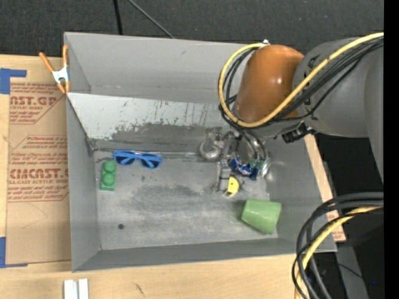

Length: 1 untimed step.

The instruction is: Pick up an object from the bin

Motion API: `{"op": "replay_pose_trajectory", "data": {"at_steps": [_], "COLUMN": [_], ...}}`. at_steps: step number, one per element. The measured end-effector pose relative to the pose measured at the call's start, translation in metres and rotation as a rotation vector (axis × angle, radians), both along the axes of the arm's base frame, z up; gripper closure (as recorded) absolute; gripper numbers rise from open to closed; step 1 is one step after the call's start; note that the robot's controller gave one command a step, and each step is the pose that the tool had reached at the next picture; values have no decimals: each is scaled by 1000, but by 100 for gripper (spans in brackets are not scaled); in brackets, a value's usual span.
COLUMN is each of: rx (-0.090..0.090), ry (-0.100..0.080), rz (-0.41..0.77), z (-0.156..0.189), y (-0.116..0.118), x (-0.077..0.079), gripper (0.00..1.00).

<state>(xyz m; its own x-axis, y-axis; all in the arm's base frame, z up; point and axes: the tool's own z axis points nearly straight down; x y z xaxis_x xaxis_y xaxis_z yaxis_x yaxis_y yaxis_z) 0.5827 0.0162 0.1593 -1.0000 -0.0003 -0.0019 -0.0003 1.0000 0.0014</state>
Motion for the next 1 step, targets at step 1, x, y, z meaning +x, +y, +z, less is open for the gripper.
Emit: {"op": "replay_pose_trajectory", "data": {"at_steps": [1], "rx": [-2], "ry": [0], "rz": [136], "z": [-75], "y": [-101], "x": [-12], "gripper": [0]}}
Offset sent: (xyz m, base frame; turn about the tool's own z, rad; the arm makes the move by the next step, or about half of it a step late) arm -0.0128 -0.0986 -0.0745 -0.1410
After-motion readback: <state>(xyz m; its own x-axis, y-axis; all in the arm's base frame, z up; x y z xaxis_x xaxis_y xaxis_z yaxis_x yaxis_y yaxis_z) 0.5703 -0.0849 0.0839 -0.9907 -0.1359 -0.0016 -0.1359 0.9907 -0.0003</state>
